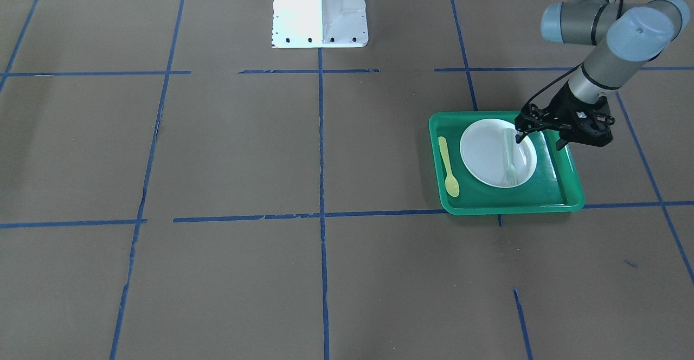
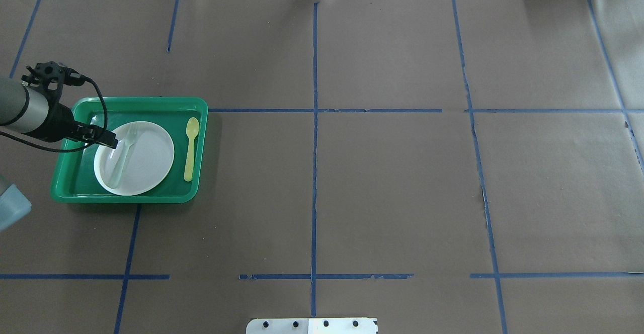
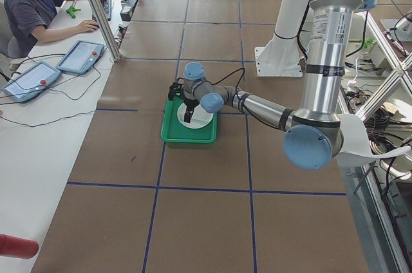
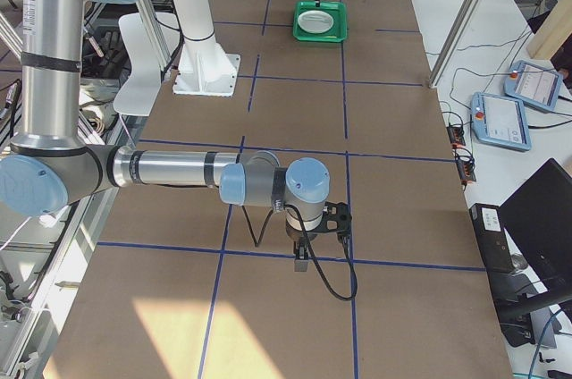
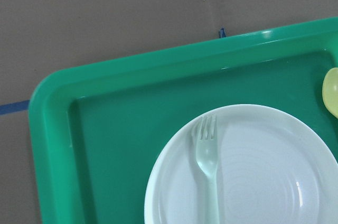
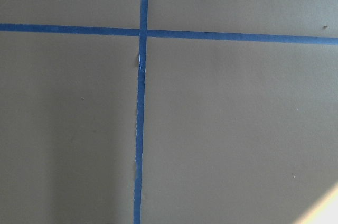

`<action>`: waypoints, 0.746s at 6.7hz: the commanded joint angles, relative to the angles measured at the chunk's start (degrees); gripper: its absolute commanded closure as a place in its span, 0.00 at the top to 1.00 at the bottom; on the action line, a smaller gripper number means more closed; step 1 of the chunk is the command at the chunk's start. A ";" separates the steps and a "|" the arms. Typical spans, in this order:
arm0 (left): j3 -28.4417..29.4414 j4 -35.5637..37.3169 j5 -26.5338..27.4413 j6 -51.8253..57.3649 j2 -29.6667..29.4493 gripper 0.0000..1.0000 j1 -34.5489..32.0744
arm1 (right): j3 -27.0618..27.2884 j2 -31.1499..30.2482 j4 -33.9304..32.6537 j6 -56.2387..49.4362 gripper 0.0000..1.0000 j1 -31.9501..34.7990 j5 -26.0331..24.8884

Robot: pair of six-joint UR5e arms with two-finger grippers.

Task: Place fork
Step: 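Reach the left gripper over the pale green fork on the white plate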

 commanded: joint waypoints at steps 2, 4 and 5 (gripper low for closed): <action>2.79 -3.69 1.50 -3.65 -0.20 0.86 3.84 | 0.00 0.00 0.00 0.00 1.00 0.00 0.00; 3.05 -3.69 1.41 -3.83 -0.20 0.83 4.46 | 0.00 0.00 0.00 0.00 1.00 0.00 0.00; 3.32 -3.69 1.41 -3.92 -0.11 0.83 4.55 | 0.09 0.00 0.00 0.00 1.00 0.00 0.00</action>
